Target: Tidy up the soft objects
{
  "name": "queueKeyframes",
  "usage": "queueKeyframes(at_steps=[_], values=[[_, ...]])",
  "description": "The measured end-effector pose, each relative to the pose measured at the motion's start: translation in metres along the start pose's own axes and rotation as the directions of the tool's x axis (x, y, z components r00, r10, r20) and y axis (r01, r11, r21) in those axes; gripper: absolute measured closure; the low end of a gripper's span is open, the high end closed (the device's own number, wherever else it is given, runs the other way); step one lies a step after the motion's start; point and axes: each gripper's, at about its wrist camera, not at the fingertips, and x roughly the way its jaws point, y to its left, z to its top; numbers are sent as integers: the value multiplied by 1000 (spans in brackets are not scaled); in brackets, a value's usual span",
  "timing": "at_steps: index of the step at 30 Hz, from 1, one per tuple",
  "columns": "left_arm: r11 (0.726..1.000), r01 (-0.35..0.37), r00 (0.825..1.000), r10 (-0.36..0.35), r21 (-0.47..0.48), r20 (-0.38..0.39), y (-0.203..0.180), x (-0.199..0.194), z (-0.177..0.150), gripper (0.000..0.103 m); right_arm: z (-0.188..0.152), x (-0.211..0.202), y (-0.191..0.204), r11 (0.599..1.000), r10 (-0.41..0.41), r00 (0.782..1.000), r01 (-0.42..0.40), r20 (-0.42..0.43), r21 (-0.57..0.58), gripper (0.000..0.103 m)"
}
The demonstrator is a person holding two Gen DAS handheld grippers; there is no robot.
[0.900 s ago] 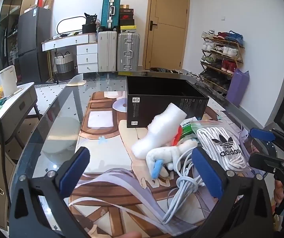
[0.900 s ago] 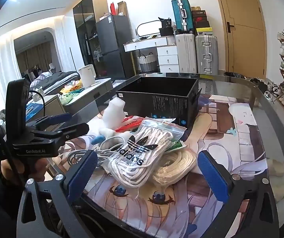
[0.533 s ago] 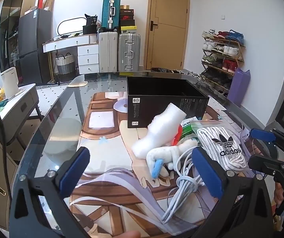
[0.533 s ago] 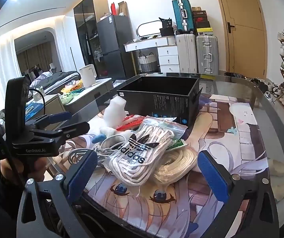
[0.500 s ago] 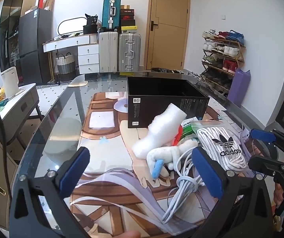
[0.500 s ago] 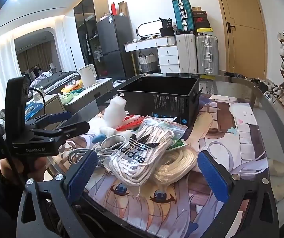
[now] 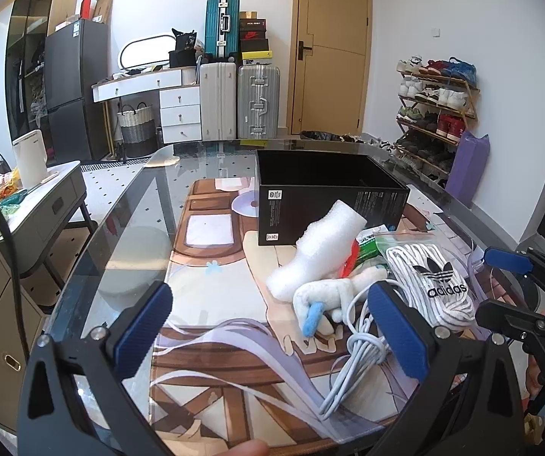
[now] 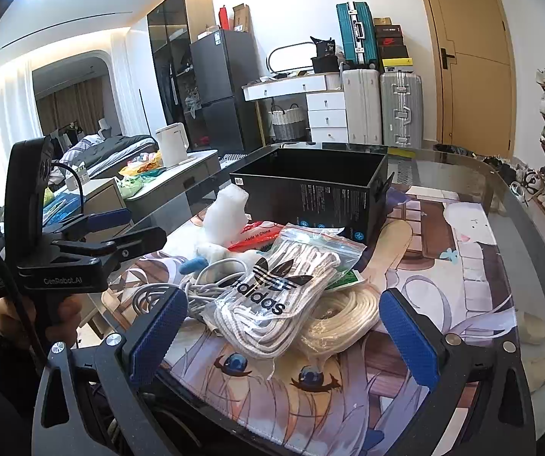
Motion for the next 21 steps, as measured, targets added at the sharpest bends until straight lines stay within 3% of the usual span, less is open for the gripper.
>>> queueKeyframes(at_steps=[4, 10, 21], values=[[1000, -20, 1000, 20, 1, -9, -2, -3, 0, 0, 0, 0, 1, 1000, 3, 1000, -3, -2, -3, 1], [994, -106, 993, 107, 24, -51, -3, -2, 0, 0, 0, 1, 4, 1000, -9, 1000, 9, -9, -11, 1], [992, -119, 988, 124, 51, -98, -8, 0, -3, 0, 0, 2, 2, 1000, -18, 1000, 18, -13, -4, 1]])
